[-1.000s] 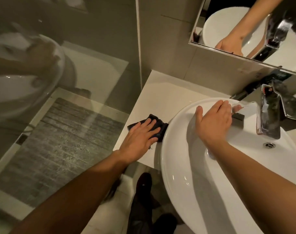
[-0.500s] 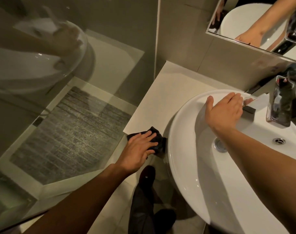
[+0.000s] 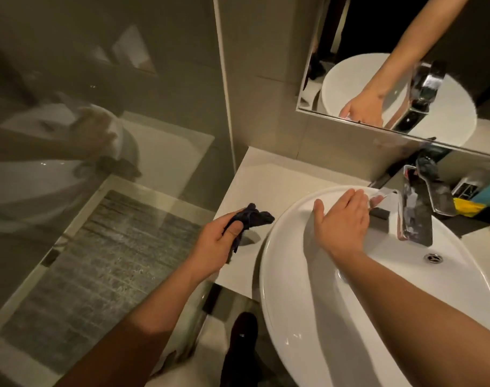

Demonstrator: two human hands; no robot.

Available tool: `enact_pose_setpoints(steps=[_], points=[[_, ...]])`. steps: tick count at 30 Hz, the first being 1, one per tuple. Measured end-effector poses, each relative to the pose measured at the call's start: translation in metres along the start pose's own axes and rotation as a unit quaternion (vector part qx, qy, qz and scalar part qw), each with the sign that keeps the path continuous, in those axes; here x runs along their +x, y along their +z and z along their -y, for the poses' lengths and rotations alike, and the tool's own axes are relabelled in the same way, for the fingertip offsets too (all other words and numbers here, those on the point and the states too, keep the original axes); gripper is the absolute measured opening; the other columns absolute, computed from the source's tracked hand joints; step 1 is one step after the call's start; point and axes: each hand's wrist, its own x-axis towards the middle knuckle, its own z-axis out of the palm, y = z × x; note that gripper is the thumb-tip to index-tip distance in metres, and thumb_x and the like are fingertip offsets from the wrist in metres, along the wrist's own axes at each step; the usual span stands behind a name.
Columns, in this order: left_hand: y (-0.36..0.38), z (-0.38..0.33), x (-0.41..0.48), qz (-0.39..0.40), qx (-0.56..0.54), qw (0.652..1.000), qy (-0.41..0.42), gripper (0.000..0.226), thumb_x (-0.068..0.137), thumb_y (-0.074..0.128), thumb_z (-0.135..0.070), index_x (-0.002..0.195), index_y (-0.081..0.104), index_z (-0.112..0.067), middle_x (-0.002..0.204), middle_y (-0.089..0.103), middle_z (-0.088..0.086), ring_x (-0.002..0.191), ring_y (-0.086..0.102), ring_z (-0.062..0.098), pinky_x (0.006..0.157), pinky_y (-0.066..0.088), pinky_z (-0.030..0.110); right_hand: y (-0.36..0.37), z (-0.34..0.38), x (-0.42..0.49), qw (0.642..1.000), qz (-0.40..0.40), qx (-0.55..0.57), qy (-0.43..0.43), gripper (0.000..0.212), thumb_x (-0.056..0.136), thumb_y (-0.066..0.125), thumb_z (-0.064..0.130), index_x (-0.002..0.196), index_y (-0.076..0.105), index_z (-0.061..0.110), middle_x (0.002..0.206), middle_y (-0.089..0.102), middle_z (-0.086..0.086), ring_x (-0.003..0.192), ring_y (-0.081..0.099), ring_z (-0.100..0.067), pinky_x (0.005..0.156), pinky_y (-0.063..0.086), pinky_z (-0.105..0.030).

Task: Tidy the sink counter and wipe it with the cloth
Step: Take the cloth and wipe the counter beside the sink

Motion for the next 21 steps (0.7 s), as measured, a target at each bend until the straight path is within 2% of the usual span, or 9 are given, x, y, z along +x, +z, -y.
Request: enact_pose_setpoints(steps=[2,5,6,8,10,13,16,19,21], points=[[0.003,-0.012,0.037,0.025,0.013,1.000,0.007,0.033,0.105,0.047,-0.020,0.129,0.063,-0.037,0.113,0.071,0.022,0.099,0.067,0.029,0.090,0.053,0.033,-0.001,0.001,0.001,1.000,0.006,-0.012,0.002,0.087,0.101,0.028,0.058,0.158,0.009,-0.006,0.166,0.011,-0.027,0.156,0.008,-0.037,0.127,0.008,-0.046],[0.015,-0.021,0.091,0.063,0.046,0.997,0.016,0.034,0.105,0.046,-0.022,0.134,0.063,-0.027,0.115,0.072,0.017,0.110,0.066,0.032,0.097,0.053,0.045,0.000,0.002,0.002,1.000,0.003,-0.027,0.004,0.088,0.101,0.026,0.060,0.158,0.008,-0.005,0.167,0.012,-0.026,0.156,0.009,-0.036,0.127,0.009,-0.045],[0.020,-0.024,0.108,0.071,0.058,0.996,0.022,0.034,0.105,0.047,-0.022,0.135,0.063,-0.027,0.110,0.075,0.011,0.104,0.068,0.027,0.091,0.055,0.041,0.000,0.002,0.003,1.000,0.002,-0.028,0.006,0.089,0.100,0.026,0.060,0.158,0.008,-0.004,0.167,0.012,-0.025,0.156,0.009,-0.036,0.127,0.010,-0.045],[0.032,-0.030,0.137,0.098,0.067,0.992,0.031,0.035,0.104,0.048,-0.024,0.135,0.062,-0.031,0.089,0.073,-0.006,0.078,0.065,0.009,0.070,0.051,0.023,0.002,0.002,0.003,1.000,0.001,-0.028,0.011,0.089,0.099,0.024,0.061,0.159,0.008,-0.003,0.167,0.012,-0.025,0.156,0.009,-0.036,0.127,0.012,-0.046],[0.044,-0.034,0.163,0.130,0.078,0.988,0.032,0.035,0.103,0.049,-0.025,0.134,0.063,-0.033,0.085,0.068,-0.016,0.069,0.059,-0.001,0.064,0.043,0.011,0.005,0.002,0.004,0.999,0.002,-0.033,0.017,0.090,0.098,0.021,0.063,0.159,0.009,-0.002,0.167,0.012,-0.024,0.156,0.009,-0.035,0.127,0.014,-0.047],[0.063,-0.037,0.199,0.185,0.116,0.975,0.048,0.030,0.102,0.051,-0.027,0.128,0.067,-0.032,0.105,0.070,-0.020,0.087,0.062,-0.006,0.072,0.042,0.004,0.007,0.002,0.006,0.999,0.000,-0.039,0.028,0.090,0.096,0.021,0.064,0.159,0.011,0.000,0.167,0.014,-0.022,0.156,0.011,-0.034,0.126,0.014,-0.046],[0.085,-0.039,0.235,0.248,0.178,0.947,0.099,0.031,0.101,0.052,-0.029,0.129,0.066,-0.029,0.125,0.070,-0.008,0.108,0.062,0.011,0.091,0.046,0.021,0.009,0.002,0.008,0.998,-0.004,-0.051,0.033,0.089,0.096,0.023,0.062,0.159,0.014,-0.001,0.167,0.017,-0.023,0.156,0.014,-0.034,0.125,0.017,-0.046],[0.109,-0.035,0.266,0.310,0.236,0.902,0.186,0.036,0.102,0.051,-0.031,0.136,0.061,-0.028,0.146,0.056,-0.008,0.130,0.051,0.009,0.106,0.036,0.021,0.011,0.003,0.007,0.998,-0.003,-0.050,0.034,0.089,0.096,0.024,0.062,0.159,0.014,0.000,0.167,0.015,-0.022,0.156,0.011,-0.033,0.126,0.015,-0.045],[0.122,-0.023,0.281,0.352,0.287,0.863,0.221,0.038,0.103,0.049,-0.034,0.139,0.058,-0.029,0.156,0.044,-0.006,0.142,0.040,0.011,0.117,0.031,0.027,0.011,0.002,0.007,0.998,-0.006,-0.049,0.032,0.089,0.096,0.025,0.061,0.159,0.014,0.000,0.168,0.014,-0.021,0.156,0.010,-0.032,0.126,0.011,-0.043]])
